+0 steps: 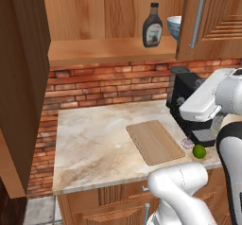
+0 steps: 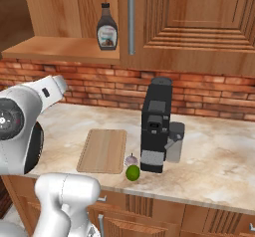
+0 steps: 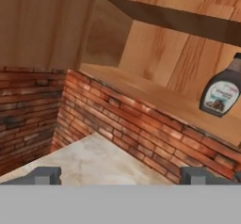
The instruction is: Open the cabinet. Place the bowl and condiment on the counter. Then place the lime and garlic on the cutting board.
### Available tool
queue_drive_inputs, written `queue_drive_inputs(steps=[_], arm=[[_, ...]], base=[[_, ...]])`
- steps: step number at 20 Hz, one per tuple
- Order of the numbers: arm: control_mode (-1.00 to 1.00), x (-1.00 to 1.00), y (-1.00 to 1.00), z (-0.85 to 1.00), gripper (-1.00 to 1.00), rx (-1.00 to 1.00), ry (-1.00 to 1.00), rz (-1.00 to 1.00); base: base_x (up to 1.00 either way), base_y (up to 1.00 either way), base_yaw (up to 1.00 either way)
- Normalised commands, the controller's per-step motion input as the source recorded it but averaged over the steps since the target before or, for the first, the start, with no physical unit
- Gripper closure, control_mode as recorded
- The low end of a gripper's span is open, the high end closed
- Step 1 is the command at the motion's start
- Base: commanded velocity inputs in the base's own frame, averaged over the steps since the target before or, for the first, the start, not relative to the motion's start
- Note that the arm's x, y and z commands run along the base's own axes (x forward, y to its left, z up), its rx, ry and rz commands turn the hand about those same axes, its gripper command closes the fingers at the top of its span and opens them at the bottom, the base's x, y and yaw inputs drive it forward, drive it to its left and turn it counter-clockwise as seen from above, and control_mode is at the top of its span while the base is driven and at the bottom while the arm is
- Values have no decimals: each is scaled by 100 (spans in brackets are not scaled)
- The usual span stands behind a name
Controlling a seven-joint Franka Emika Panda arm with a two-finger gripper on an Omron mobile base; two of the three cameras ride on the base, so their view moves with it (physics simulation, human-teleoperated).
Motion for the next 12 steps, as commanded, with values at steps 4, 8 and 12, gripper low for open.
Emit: queue_drive_inputs(steps=[4,8,12], arm=[[-100,20,-42,4,-100,2,-9,-12],[-100,0,-42,12,-100,3,-12,-11],[-100,0,-23,28,-100,0,-14,-14]], base=[[0,0,0],[0,0,0],[0,0,0]])
